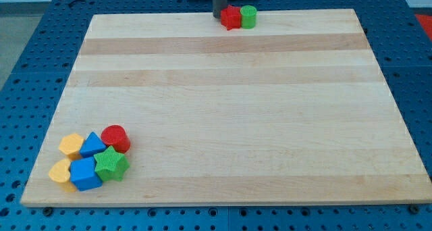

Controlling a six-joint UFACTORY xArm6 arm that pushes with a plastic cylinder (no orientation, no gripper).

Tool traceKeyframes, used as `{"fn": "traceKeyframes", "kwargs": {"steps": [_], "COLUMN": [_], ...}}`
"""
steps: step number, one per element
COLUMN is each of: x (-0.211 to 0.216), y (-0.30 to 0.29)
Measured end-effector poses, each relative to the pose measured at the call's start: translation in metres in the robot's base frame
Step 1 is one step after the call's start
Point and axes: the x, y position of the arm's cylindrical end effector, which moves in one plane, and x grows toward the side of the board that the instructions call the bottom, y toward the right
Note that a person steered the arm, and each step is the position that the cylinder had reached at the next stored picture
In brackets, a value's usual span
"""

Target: Push the red star below the green circle

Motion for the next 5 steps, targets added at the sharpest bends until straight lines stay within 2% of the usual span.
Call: {"fn": "traceKeyframes", "kwargs": {"steps": [2,4,5], "x": [0.023,-0.004,-0.004], "y": [0.002,0.011,0.041]}}
